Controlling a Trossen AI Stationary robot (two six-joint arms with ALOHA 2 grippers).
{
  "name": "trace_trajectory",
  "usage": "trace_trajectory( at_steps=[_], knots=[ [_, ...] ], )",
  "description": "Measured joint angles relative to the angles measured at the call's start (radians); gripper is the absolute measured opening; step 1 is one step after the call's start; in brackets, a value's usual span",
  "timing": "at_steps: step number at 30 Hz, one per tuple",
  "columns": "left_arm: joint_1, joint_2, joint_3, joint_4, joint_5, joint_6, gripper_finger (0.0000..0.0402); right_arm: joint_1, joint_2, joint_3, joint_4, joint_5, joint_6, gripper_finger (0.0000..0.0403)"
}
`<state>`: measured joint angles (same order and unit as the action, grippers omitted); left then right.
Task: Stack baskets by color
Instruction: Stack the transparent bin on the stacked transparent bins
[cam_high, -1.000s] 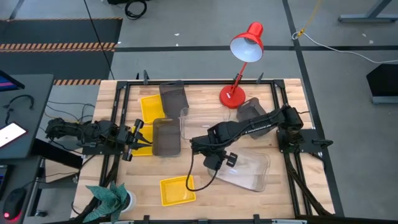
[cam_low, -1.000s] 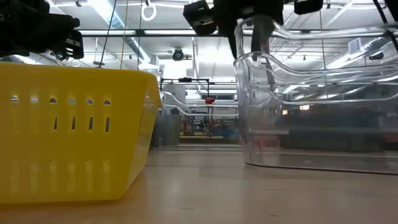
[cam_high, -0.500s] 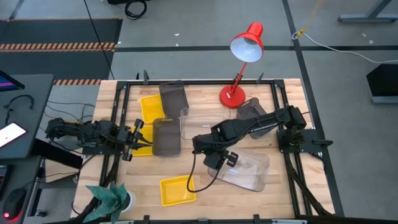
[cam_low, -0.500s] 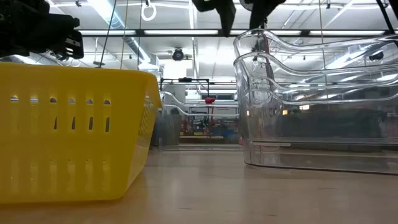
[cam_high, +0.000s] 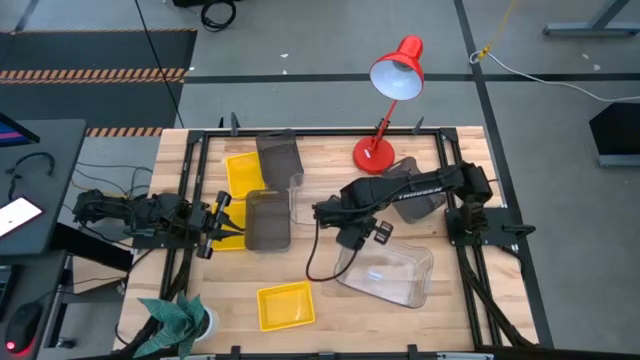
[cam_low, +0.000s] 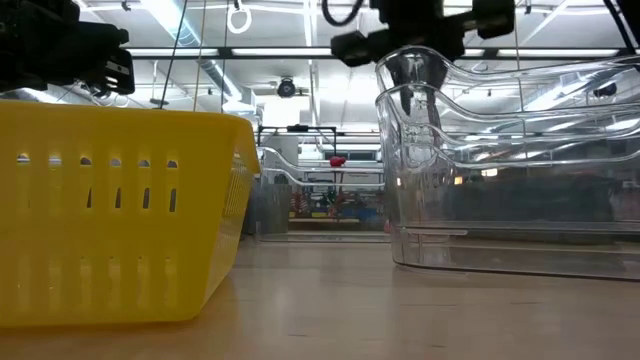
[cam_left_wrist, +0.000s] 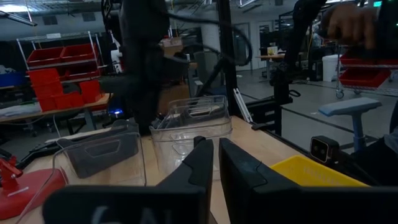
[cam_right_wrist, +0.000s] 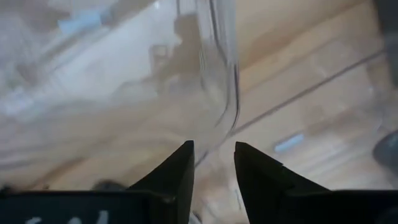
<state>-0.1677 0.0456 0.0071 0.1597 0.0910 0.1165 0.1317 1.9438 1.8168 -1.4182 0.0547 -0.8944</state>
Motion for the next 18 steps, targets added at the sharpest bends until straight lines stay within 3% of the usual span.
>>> trace_trajectory(
  at_steps=[10, 18],
  knots=[
    [0.0, 0.0, 0.0, 0.0, 0.0, 0.0, 0.0033, -0.051, -0.149, -0.216, 0.081, 0.102, -0.03, 0.0103],
    [0.0, 0.0, 0.0, 0.0, 0.0, 0.0, 0.0033, -0.097, -0.228, -0.382, 0.141, 0.199, -0.156, 0.0103]
  ],
)
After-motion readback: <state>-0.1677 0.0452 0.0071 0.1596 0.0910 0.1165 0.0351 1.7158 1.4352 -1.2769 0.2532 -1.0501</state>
